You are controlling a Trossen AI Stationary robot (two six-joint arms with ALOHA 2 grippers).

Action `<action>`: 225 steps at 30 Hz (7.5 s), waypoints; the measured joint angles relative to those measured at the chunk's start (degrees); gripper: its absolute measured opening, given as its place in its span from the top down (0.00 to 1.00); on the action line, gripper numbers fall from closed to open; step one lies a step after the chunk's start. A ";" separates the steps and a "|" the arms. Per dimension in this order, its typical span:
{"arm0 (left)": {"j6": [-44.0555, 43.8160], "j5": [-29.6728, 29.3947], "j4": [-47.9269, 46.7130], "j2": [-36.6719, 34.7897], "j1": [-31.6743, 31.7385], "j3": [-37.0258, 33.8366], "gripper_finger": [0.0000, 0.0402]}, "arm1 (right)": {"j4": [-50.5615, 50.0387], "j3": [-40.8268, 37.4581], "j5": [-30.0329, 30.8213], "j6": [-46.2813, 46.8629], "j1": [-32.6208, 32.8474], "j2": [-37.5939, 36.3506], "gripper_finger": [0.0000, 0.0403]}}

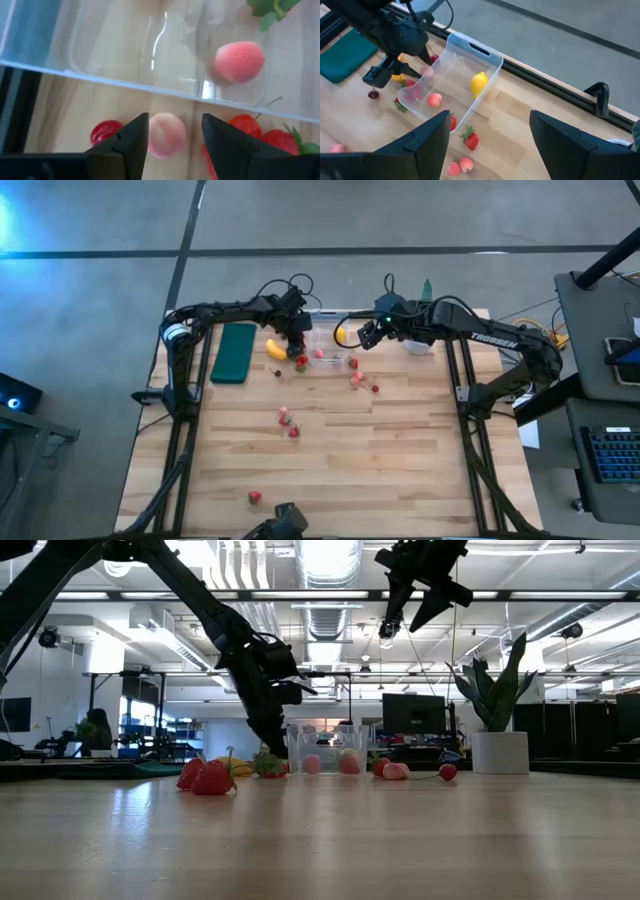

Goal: Pick and placing Produce into tupperware
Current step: Put the pink peach into the transparent bin, then put the red cherry into the transparent bin

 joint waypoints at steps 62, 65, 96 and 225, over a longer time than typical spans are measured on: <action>-7.41 -3.36 -10.56 -0.42 0.66 -2.24 0.50 | 0.36 0.00 0.48 -0.44 0.02 -0.02 0.34; -7.41 -3.38 -10.78 -0.37 0.56 -2.78 0.50 | 0.35 0.00 0.48 -0.44 0.02 -0.02 0.35; -7.46 -3.29 -5.20 -8.86 -1.25 3.34 0.73 | -0.18 0.00 0.54 -1.43 -0.11 -0.02 0.35; -29.35 0.92 2.92 -31.87 -8.47 -15.10 0.43 | 32.94 -29.12 -15.99 -16.83 6.08 6.38 0.77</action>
